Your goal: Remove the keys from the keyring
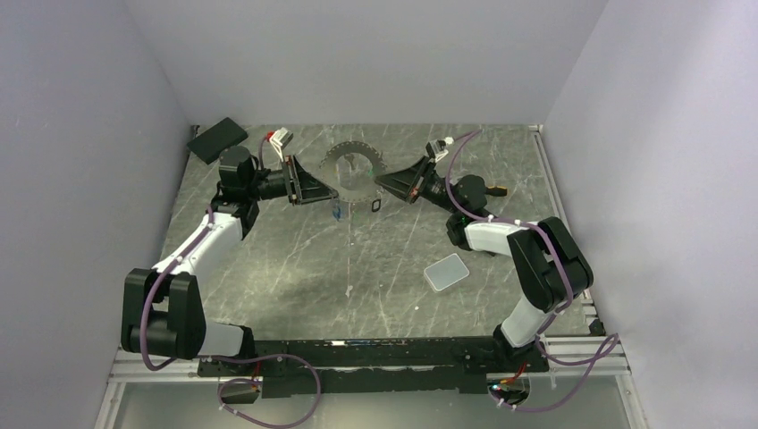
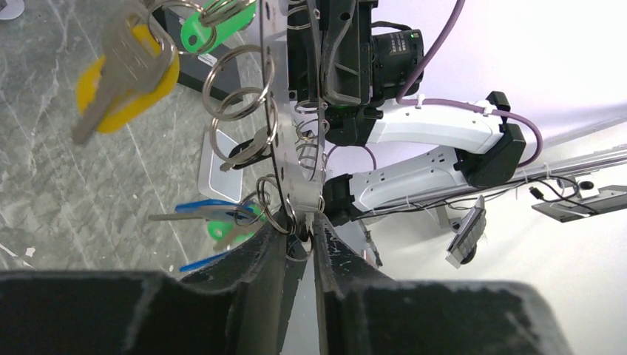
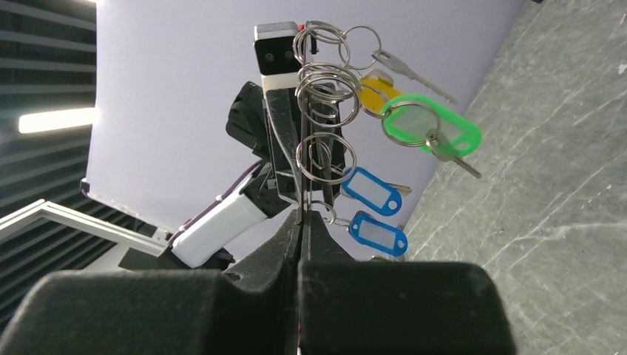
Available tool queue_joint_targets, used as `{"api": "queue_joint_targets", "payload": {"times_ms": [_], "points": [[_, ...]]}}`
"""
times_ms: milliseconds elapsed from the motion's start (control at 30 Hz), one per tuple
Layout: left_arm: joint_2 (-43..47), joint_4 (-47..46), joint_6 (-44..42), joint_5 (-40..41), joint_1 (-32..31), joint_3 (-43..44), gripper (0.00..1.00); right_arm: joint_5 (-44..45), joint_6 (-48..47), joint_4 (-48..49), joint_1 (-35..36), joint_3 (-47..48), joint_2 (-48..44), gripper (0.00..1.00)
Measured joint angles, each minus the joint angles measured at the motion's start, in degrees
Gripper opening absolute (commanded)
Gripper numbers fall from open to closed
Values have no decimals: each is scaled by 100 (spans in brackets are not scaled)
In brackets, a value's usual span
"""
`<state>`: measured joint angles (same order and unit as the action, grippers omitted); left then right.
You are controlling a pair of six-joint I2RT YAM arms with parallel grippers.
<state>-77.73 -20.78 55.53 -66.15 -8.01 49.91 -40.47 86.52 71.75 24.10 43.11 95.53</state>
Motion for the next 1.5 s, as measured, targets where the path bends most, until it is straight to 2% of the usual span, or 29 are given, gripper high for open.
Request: {"api": "queue_joint_targets", "payload": {"times_ms": [100,133,233,367,567,700,1133,1233,1267,1367,1400,1433,1500], "points": [[0,-7,81,-4,11,0,3,-4,-66,37,15,22,0,0],[0,-22,131,-4,15,0,0,-7,-111,37,15,24,0,2],[0,-63,229,-20,31,0,0,-28,-216,61,15,24,0,22],[-13,-131,289,-15,2,0,0,-229,-243,125,131,37,0,37],[-13,-463,581,-122,-28,0,0,-522,-258,225,306,98,0,42],[-17,-358,599,-221,-28,9,0,-695,-317,293,367,157,4,39],[-92,1342,-299,-435,-28,538,0,-918,-584,68,398,221,111,0],[-153,1805,-638,-433,-28,763,0,-909,-595,28,396,229,116,0],[-179,2020,-798,-431,-28,879,4,-907,-592,17,393,238,118,0],[-195,2404,-1172,-409,-28,1075,34,-905,-516,13,391,289,146,0],[-195,2529,-1292,-422,-28,1139,41,-907,-461,31,389,302,164,0],[-195,2625,-1423,-431,-28,1185,47,-892,-389,35,380,310,184,0],[-195,2846,-1655,-435,-28,1298,54,-892,-236,42,350,317,232,0]]}}
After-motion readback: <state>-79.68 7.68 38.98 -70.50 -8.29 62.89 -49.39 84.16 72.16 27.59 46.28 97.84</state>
